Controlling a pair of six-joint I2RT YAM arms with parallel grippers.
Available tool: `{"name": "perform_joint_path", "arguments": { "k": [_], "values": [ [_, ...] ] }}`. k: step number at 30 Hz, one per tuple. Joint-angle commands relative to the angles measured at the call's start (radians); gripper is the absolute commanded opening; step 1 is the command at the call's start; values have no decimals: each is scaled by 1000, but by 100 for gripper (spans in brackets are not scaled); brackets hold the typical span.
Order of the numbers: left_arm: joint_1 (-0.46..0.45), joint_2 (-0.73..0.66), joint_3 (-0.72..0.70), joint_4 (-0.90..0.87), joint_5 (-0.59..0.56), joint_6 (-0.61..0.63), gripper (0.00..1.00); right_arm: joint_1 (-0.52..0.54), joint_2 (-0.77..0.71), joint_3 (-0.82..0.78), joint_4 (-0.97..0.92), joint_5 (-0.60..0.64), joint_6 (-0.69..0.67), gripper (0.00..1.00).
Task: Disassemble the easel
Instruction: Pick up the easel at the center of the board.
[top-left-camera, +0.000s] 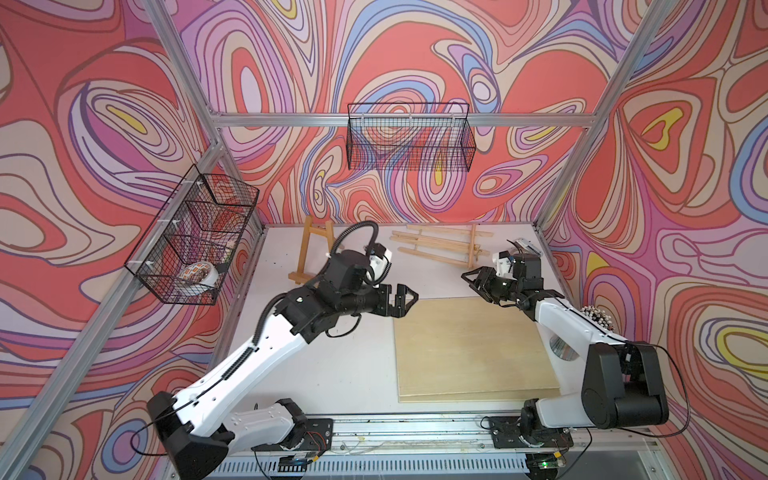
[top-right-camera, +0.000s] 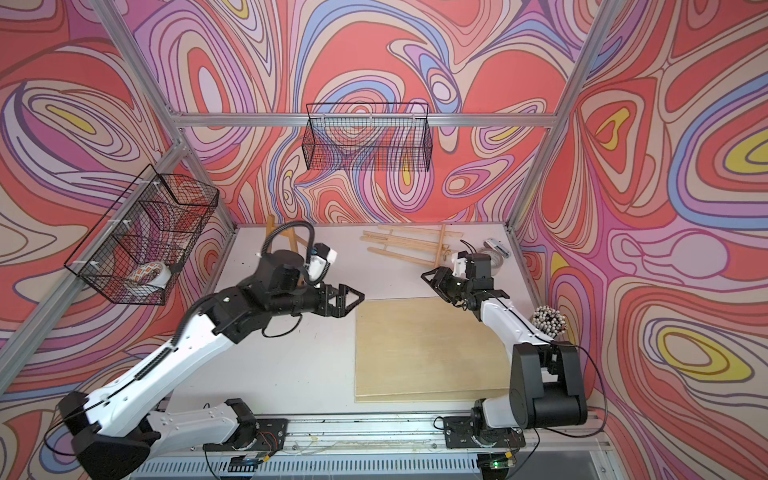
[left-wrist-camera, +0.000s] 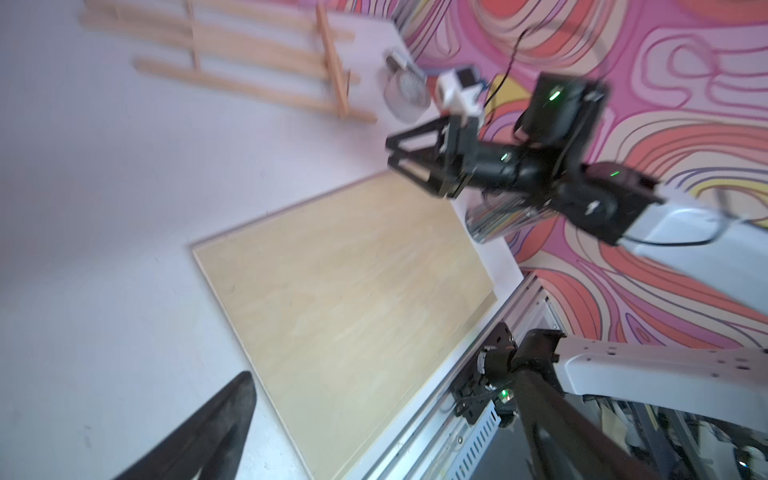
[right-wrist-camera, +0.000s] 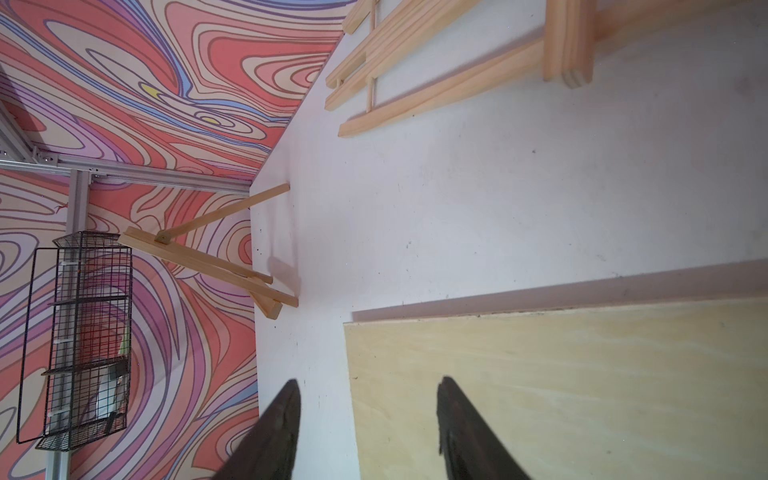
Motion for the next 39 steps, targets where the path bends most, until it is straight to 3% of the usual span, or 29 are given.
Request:
{"name": "perform_joint_path", "arguments": {
  "k": [1, 6, 10, 15, 23, 29, 34, 39],
  "values": [
    [17, -20, 94, -176, -189, 133, 100, 14, -45, -14, 41, -1, -12, 53],
    [85, -94, 8, -60, -396, 157, 100, 126, -81, 7, 137, 42, -34, 56],
    [221, -157, -132, 43, -409, 85, 100, 304, -30, 110, 187, 165, -129, 57],
    [362, -206, -317, 158, -414, -33, 100, 481, 168, 358, 220, 261, -227, 59],
    [454, -222, -356, 183, -443, -46, 100, 692, 612, 915, 127, 320, -452, 60],
    [455, -239, -386, 196, -531, -23, 100, 746, 887, 1184, 49, 351, -473, 60],
    [455, -251, -411, 221, -570, -12, 100, 747, 1002, 1240, 70, 373, -452, 60],
    [455, -261, -430, 243, -594, 4, 100, 748, 1013, 1211, 100, 400, -466, 60]
  ]
}}
